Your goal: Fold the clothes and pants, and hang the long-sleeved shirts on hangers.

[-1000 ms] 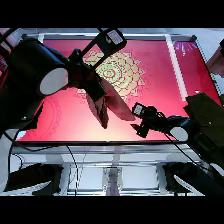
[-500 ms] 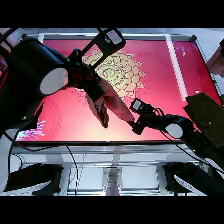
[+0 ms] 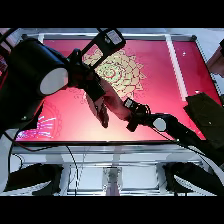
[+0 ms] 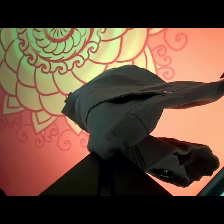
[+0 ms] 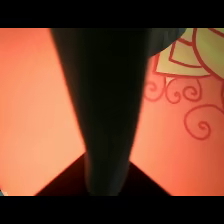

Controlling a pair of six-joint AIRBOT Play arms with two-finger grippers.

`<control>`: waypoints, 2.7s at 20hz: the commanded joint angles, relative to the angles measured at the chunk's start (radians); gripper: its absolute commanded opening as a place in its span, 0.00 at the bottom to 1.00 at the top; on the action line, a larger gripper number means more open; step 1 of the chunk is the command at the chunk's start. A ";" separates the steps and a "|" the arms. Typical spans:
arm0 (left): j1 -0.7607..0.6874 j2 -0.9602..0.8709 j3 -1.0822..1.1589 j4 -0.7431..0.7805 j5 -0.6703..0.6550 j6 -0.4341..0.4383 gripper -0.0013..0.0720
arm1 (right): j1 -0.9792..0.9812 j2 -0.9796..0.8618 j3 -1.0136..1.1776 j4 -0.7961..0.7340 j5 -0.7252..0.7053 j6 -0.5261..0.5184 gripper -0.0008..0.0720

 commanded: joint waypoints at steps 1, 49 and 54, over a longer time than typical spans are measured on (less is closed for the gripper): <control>0.001 0.000 0.000 0.001 0.000 0.001 0.07 | 0.021 -0.024 0.017 0.041 -0.023 -0.018 0.02; 0.492 -0.294 -0.003 -0.209 0.094 -0.031 0.07 | -0.256 -0.151 0.685 -0.386 0.557 0.249 0.02; 0.508 -0.433 -0.003 -0.193 0.198 0.084 0.07 | -0.257 -0.327 0.685 -0.372 0.458 0.282 0.02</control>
